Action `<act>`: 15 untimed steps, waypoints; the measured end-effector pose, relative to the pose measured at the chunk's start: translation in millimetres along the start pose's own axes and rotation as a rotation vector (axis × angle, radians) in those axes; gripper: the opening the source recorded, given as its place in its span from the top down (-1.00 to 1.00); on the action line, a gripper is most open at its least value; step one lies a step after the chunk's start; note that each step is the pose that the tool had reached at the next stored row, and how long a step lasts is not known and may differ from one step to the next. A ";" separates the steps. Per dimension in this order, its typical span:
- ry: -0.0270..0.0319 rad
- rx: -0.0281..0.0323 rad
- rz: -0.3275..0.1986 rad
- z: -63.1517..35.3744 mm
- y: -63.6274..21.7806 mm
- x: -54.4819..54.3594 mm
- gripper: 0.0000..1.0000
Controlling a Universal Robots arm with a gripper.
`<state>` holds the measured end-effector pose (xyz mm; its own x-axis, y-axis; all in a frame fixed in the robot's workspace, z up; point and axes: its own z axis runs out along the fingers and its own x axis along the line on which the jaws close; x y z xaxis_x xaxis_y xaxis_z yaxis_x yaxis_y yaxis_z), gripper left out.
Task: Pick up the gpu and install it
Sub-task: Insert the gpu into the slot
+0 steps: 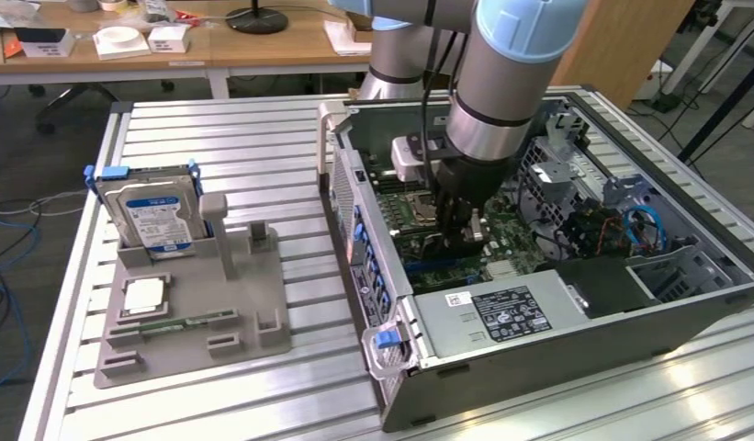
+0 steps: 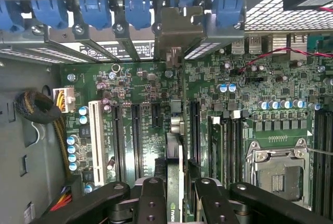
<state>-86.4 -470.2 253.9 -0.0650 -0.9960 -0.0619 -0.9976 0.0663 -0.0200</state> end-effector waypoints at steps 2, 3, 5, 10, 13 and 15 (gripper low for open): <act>0.0000 -0.0001 -0.001 0.1 0.0 -0.2 0.47; 0.0000 -0.0001 -0.002 0.3 0.0 -0.3 0.47; -0.0001 0.0000 -0.003 1.2 0.1 -0.3 0.47; -0.0002 0.0011 -0.008 4.3 0.1 -0.3 0.47; -0.0005 0.0009 -0.012 6.3 0.2 -0.3 0.47; 0.0002 0.0005 -0.014 7.3 0.2 -0.1 0.47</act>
<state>-86.5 -469.6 246.7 -0.0511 -0.9968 -0.0614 -0.9984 0.0525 -0.0214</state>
